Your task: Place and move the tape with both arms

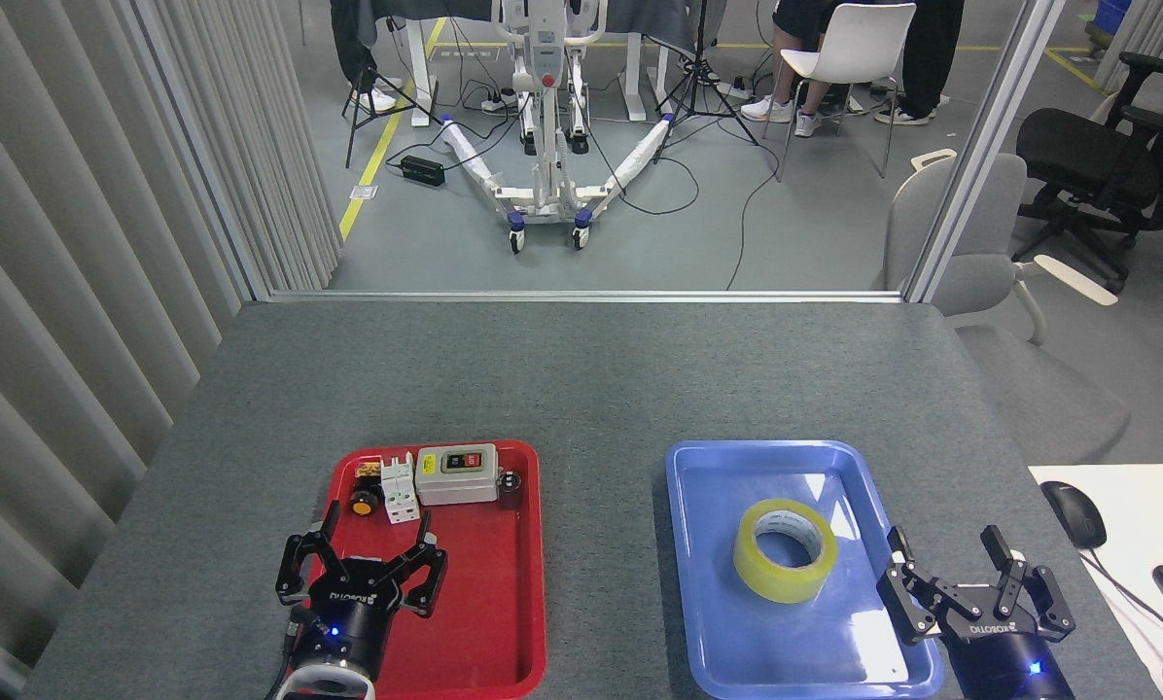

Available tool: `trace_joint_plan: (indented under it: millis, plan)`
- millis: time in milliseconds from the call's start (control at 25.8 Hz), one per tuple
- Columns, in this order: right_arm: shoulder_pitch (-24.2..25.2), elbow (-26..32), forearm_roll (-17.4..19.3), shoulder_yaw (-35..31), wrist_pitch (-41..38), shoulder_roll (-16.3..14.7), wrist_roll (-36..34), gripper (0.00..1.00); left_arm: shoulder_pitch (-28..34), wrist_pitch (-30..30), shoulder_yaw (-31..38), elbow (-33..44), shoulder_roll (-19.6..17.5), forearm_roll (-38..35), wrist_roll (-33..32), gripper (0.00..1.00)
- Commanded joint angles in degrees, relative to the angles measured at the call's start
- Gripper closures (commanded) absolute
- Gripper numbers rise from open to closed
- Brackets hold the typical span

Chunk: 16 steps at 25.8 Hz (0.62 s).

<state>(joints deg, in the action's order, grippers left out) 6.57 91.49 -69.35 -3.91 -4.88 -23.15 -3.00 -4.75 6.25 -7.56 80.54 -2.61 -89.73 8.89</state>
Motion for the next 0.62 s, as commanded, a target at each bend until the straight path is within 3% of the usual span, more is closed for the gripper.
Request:
trace_joint_plan:
  millis: [0,581]
  plan:
    - [0.6,0.0,0.0,0.0,0.0,0.0,0.0,0.01,0.0,0.1,0.0,0.1,0.0,0.0,0.0,0.0]
    - [0.6,0.0,0.0,0.2,0.0,0.0,0.0,0.01,0.1,0.2,0.3,0.5,0.0,0.0,0.0,0.0]
